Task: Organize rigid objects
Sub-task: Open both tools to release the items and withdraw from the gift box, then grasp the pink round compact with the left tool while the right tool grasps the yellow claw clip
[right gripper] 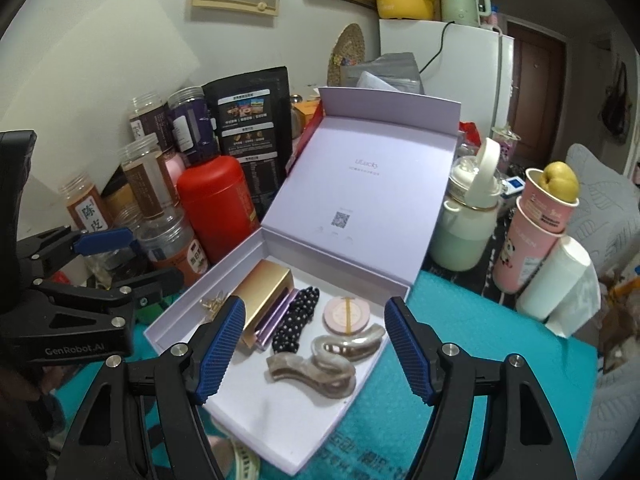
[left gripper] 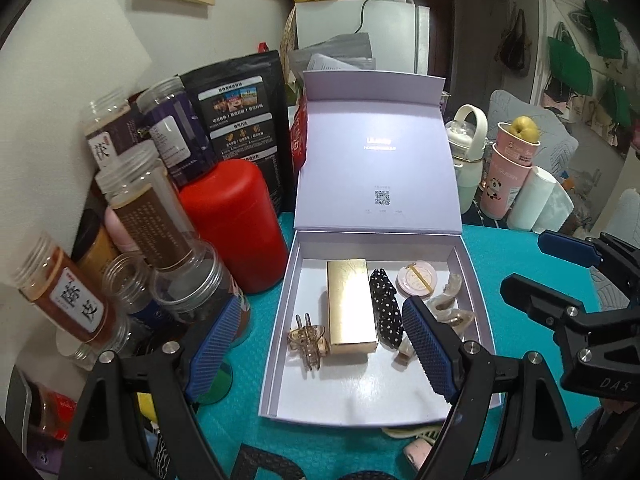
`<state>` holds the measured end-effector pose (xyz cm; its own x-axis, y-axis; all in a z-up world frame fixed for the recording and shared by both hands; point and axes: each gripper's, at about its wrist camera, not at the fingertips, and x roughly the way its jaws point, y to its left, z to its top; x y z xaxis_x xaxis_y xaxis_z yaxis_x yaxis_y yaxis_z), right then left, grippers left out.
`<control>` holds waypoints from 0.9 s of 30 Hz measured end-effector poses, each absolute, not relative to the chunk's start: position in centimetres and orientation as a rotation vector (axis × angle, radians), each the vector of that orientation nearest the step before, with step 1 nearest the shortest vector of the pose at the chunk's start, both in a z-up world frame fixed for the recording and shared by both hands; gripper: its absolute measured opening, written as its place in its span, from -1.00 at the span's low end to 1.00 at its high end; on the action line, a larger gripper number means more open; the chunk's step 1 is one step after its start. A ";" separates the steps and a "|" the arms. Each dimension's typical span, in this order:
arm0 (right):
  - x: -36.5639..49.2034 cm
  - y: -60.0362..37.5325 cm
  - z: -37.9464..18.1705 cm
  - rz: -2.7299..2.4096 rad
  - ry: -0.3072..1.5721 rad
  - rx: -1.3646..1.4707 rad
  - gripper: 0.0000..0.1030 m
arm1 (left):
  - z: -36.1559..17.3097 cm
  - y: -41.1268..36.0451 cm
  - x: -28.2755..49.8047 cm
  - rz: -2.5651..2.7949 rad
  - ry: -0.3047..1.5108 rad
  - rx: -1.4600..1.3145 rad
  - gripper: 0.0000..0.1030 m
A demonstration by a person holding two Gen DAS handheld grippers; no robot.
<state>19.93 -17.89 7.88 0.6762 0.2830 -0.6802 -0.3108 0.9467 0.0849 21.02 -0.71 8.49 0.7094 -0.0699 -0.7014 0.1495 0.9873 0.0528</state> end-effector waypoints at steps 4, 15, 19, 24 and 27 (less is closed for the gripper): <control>18.0 -18.6 8.3 0.337 0.756 -0.016 0.45 | 8.9 -1.0 18.9 -0.121 0.745 0.121 0.62; 13.4 -19.5 8.1 0.340 0.764 0.022 0.47 | 8.1 -2.3 14.7 -0.182 0.766 0.129 0.62; 12.2 -19.7 7.5 0.332 0.776 0.016 0.47 | 7.0 -2.6 14.2 -0.201 0.789 0.107 0.62; 11.0 -20.1 6.4 0.326 0.791 0.020 0.47 | 5.2 -3.0 13.7 -0.217 0.826 0.096 0.62; 10.4 -20.2 5.6 0.331 0.795 0.013 0.47 | 4.1 -3.3 13.6 -0.220 0.844 0.098 0.62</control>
